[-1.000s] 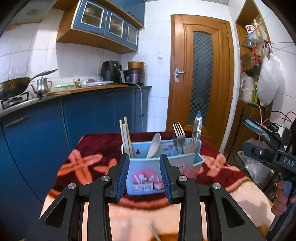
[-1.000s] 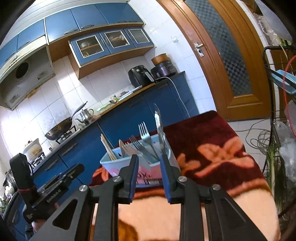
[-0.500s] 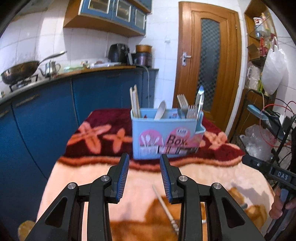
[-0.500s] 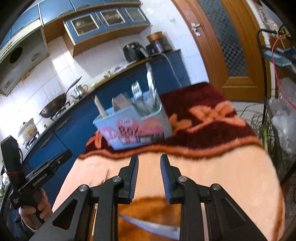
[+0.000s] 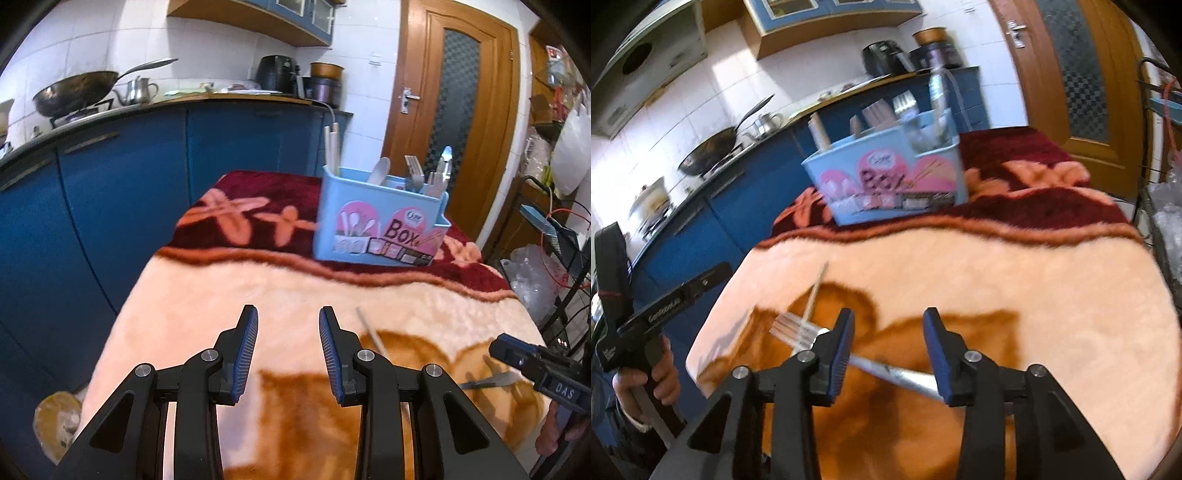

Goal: Organize utensils
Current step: 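Grasp a white stick with the left gripper while the right grasps a steel fork, then lift the white stick and fork and carry them over the holder, then lower the white stick and fork into the holder and open both grippers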

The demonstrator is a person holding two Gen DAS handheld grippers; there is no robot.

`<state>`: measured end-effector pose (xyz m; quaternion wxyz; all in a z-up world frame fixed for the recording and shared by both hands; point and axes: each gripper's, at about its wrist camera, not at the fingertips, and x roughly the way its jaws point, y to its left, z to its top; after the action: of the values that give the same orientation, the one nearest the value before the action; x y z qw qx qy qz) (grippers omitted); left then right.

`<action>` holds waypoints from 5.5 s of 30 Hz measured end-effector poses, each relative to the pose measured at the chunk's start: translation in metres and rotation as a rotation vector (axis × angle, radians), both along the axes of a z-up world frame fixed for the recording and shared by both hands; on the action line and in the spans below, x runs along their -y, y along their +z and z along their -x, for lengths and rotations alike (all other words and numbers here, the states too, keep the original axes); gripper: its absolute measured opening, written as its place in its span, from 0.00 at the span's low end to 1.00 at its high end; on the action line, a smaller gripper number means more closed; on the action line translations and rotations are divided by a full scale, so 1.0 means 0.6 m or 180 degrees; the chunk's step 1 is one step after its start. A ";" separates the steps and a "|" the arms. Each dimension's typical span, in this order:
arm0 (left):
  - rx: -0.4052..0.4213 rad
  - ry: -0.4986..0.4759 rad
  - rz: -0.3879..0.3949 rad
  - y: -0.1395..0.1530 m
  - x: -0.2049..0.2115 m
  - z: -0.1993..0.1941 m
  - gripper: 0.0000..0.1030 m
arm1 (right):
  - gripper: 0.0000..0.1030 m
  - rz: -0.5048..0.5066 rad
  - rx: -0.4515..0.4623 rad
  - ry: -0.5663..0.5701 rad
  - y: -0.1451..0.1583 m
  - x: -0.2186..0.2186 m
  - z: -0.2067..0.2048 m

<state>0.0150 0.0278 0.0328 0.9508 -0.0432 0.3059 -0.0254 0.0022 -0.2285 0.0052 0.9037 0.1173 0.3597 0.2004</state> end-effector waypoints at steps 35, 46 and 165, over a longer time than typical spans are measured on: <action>-0.0089 0.0097 0.0206 -0.039 -0.054 0.018 0.34 | 0.11 0.0746 0.0361 0.0167 0.006 -0.126 -0.034; -0.0258 -0.0259 0.0223 -0.023 0.003 -0.028 0.34 | 0.06 0.0042 0.0373 -0.0270 0.067 -0.009 -0.073; 0.0906 -0.0355 0.0321 0.101 0.072 -0.316 0.04 | 0.07 -0.0863 0.1135 -0.0726 0.175 0.060 -0.267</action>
<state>0.2044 -0.0157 0.0935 0.9783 -0.0697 0.1682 -0.0993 0.1625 -0.2644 0.1101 0.9457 0.2400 0.1488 0.1612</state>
